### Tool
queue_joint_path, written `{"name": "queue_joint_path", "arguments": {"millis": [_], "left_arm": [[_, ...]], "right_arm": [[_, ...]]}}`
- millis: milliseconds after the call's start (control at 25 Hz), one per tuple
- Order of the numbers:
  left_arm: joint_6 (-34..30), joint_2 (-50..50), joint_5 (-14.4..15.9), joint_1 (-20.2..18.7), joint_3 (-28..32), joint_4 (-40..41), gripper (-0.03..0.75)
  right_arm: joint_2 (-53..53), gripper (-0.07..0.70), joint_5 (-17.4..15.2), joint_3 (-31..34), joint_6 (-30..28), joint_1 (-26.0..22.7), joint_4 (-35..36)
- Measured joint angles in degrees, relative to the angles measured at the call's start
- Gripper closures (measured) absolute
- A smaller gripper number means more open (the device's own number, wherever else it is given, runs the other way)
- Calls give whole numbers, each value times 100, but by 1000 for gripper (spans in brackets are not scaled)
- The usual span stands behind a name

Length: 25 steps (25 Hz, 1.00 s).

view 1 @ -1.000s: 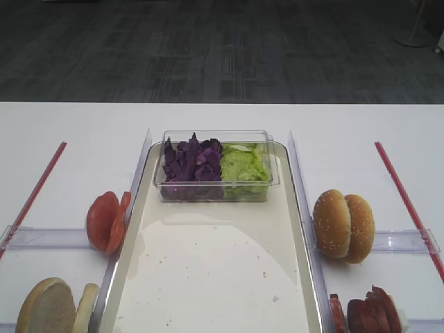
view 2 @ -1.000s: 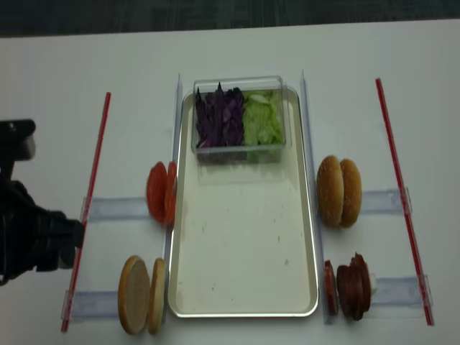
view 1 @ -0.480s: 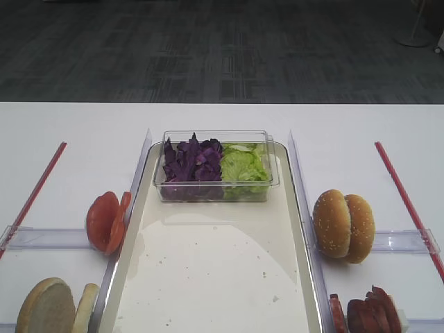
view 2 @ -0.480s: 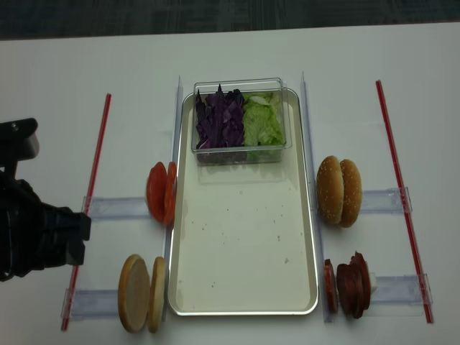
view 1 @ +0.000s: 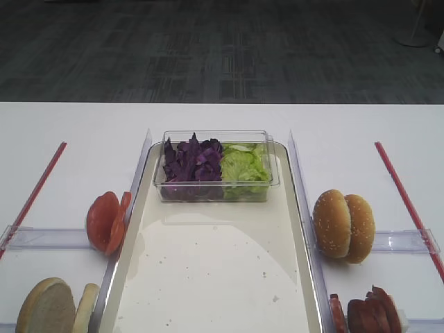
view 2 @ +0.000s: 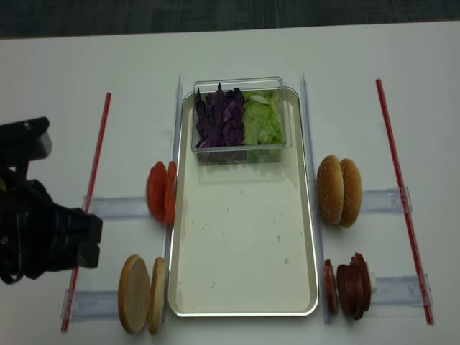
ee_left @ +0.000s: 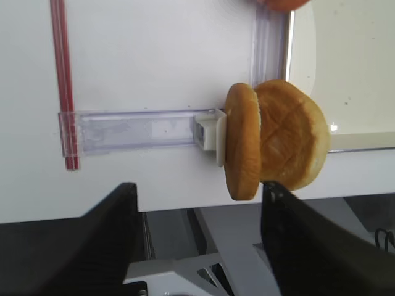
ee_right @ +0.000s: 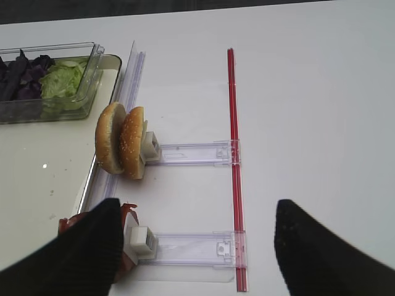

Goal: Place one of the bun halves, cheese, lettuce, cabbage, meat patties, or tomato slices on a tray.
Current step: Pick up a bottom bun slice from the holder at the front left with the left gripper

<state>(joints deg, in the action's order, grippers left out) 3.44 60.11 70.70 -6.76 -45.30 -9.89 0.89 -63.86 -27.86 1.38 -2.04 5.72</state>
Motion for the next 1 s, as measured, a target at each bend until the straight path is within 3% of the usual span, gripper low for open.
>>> {"name": "queue_joint_path", "arguments": {"millis": [120, 400, 600, 680, 840, 1000], "left_arm": [[130, 63, 0, -262, -13, 0, 301], [889, 538, -68, -1377, -289, 242, 301], [1594, 943, -240, -2157, -384, 625, 301], [2033, 1128, -486, -2650, -407, 803, 301], [2447, 1275, -818, -3106, -407, 843, 301], [2894, 1540, -856, -3414, -410, 1110, 301]], "right_arm": [[0, 95, 0, 0, 0, 0, 0], [0, 95, 0, 0, 0, 0, 0], [0, 95, 0, 0, 0, 0, 0], [0, 95, 0, 0, 0, 0, 0], [0, 95, 0, 0, 0, 0, 0], [0, 95, 0, 0, 0, 0, 0]]}}
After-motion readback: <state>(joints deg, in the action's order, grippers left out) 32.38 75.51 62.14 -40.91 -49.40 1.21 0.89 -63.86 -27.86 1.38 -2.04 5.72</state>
